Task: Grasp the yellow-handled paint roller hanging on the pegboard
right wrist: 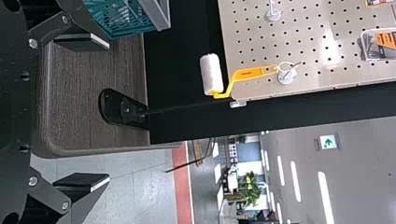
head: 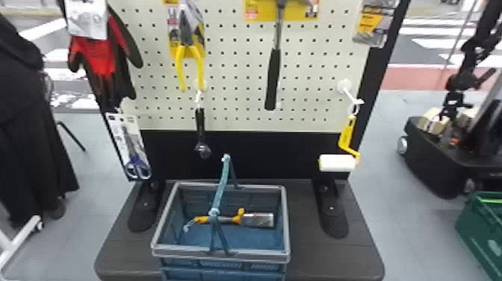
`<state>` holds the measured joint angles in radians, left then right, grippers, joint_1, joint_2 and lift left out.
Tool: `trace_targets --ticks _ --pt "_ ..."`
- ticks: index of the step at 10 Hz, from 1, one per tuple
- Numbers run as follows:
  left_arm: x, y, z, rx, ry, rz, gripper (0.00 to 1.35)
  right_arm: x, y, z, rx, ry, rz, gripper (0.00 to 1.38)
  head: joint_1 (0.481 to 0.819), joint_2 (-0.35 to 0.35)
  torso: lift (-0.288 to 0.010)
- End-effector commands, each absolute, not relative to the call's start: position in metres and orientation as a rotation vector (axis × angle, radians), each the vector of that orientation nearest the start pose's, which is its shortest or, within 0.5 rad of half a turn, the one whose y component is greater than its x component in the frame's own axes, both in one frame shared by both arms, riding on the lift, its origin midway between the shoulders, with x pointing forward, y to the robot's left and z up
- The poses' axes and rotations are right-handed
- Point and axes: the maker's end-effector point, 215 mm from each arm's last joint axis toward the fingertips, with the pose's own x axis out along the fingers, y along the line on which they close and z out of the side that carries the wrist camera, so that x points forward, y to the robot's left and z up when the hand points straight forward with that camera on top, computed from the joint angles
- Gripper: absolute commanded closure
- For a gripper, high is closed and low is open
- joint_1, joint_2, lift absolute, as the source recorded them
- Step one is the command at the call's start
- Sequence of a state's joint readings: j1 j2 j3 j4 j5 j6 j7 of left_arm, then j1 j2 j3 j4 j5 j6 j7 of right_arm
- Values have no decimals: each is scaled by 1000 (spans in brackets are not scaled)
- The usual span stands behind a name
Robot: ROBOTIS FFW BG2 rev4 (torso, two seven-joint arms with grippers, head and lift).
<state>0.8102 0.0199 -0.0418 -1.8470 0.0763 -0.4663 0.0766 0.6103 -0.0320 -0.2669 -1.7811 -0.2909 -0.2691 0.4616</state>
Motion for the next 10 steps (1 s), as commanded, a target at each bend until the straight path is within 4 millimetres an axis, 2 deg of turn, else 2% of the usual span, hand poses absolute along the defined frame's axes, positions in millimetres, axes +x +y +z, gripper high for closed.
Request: trace_targets --ticks 1,6,7,8,10 --pt "310 234 -423 -81 73 71 302 369 -306 -417 123 60 159 288 549 0 -100" --pt "310 235 -423 -82 73 71 302 374 -303 -414 117 62 167 298 549 0 -100" --pt "309 236 -424 -82 75 73 302 382 -303 -413 122 70 171 298 549 0 -100" --pt "310 235 -423 -84 73 72 302 398 -302 -410 113 77 208 295 549 0 -100" --pt "315 233 -420 -85 65 66 302 448 -299 -391 62 51 334 294 549 0 -100"
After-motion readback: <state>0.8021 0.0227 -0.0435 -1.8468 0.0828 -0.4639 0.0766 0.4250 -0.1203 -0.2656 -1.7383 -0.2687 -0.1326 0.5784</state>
